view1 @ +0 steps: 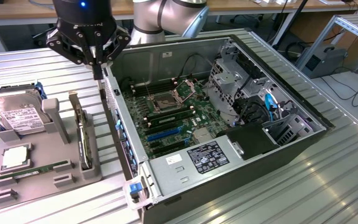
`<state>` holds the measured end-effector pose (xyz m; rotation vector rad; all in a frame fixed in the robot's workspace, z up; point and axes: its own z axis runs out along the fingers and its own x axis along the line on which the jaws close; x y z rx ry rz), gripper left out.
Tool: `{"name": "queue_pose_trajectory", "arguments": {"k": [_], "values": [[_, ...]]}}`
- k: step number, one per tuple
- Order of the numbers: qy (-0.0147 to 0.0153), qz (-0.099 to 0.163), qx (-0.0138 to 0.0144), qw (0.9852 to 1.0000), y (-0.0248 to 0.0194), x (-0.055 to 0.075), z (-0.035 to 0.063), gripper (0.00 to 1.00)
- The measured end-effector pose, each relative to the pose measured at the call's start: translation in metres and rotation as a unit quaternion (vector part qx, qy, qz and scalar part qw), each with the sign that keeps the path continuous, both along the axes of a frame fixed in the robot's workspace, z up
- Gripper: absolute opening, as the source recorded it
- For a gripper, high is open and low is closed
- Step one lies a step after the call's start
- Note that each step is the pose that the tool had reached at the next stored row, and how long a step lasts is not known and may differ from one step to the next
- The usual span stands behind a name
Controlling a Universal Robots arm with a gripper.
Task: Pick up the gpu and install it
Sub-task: 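Reach for the gpu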
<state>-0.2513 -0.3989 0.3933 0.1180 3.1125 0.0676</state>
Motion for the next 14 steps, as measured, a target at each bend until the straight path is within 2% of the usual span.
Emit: {"name": "queue_pose_trajectory", "arguments": {"k": [14], "values": [[0.0,0.0,0.0,1.0,0.0,-0.0055,0.0,0.11]]}}
